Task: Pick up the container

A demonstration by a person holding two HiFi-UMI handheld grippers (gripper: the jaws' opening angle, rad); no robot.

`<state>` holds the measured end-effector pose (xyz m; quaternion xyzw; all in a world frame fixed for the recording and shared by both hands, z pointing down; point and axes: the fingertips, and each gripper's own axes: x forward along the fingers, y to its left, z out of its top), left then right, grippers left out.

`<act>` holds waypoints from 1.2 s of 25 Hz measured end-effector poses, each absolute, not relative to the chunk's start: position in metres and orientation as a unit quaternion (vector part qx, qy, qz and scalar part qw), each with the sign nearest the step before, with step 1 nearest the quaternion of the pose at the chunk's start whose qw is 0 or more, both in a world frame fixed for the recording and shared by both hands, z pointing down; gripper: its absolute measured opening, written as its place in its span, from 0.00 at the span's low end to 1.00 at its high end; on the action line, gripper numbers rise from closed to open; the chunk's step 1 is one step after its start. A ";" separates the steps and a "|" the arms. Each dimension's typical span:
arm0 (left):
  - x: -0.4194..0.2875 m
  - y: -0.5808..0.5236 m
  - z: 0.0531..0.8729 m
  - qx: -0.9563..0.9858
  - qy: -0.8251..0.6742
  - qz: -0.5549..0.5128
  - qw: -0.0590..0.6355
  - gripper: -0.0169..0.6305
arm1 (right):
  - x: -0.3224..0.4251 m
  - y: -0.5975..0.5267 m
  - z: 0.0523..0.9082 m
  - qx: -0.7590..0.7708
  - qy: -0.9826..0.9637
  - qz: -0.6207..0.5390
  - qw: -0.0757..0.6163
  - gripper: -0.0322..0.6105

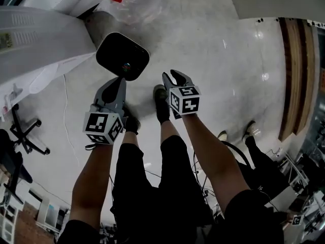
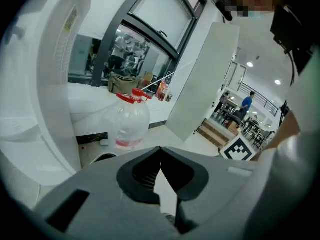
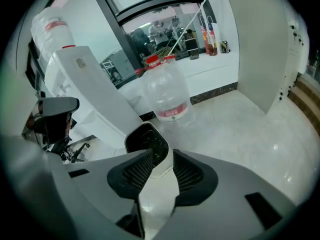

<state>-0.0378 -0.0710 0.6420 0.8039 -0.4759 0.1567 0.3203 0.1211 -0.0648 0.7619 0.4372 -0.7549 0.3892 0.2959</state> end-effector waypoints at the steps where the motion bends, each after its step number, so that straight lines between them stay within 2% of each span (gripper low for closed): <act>1: -0.036 -0.073 0.651 0.805 -0.474 0.160 0.319 0.04 | 0.120 -0.066 0.772 0.435 -0.755 0.392 0.295 0.19; 14: -0.021 -0.081 0.749 0.816 -0.450 0.182 0.314 0.04 | 0.112 -0.073 0.899 0.425 -0.752 0.403 0.302 0.19; 30: -0.034 -0.094 0.832 0.816 -0.454 0.181 0.307 0.04 | 0.087 -0.105 1.014 0.427 -0.758 0.390 0.301 0.19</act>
